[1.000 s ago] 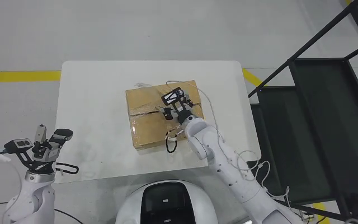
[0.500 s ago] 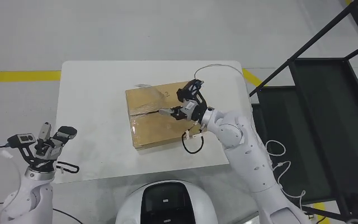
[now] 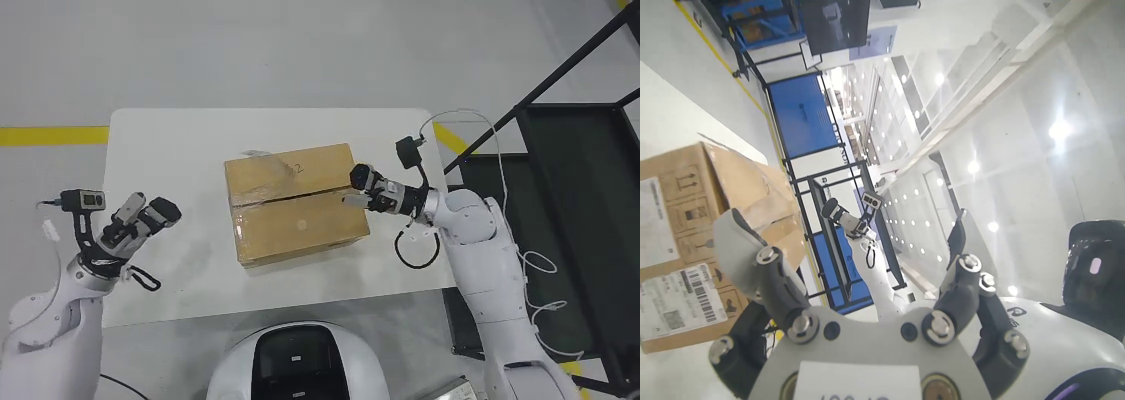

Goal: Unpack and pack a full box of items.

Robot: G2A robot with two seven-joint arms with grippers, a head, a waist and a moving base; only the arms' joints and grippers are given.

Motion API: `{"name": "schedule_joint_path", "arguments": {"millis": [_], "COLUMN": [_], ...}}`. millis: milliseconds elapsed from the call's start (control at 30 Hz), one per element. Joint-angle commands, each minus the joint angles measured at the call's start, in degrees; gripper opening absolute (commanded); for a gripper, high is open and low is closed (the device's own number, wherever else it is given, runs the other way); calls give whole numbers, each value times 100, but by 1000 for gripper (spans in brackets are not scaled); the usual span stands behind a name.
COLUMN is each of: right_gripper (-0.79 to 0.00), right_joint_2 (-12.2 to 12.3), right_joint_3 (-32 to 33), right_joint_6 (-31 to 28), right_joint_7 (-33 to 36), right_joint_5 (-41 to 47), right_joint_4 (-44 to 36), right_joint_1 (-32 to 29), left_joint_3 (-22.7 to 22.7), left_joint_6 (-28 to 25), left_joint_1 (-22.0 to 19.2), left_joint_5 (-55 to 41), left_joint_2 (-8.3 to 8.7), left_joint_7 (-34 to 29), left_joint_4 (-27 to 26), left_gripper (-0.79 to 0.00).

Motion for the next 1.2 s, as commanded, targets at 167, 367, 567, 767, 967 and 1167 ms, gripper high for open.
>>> {"name": "schedule_joint_path", "arguments": {"millis": [167, 367, 567, 767, 967, 1167], "right_gripper": [0, 0, 0, 0, 0, 0], "right_joint_2": [309, 580, 640, 640, 666, 763], "right_joint_3": [-152, -467, -554, -554, -518, -82], "right_joint_6": [206, 242, 265, 265, 510, 468], "right_joint_7": [184, 221, 244, 244, -43, -301], "right_joint_5": [697, 1276, 1396, 1396, 1275, 1557], "right_joint_4": [113, 315, 378, 378, 283, 297], "right_joint_1": [2, 109, 141, 141, 38, -328], "left_joint_3": [685, 1252, 1376, 1376, 1522, 2216], "left_joint_6": [325, 403, 119, 119, 456, 619], "left_joint_1": [-360, -744, -909, -909, -1038, -1685], "left_joint_5": [372, 670, 1185, 1185, 1556, 2317], "left_joint_2": [-28, -74, -86, -86, -87, -151], "left_joint_7": [74, 277, 602, 602, 835, 907], "left_joint_4": [-90, -45, 47, 47, -4, 312], "left_gripper": [0, 0, 0, 0, 0, 0]}}
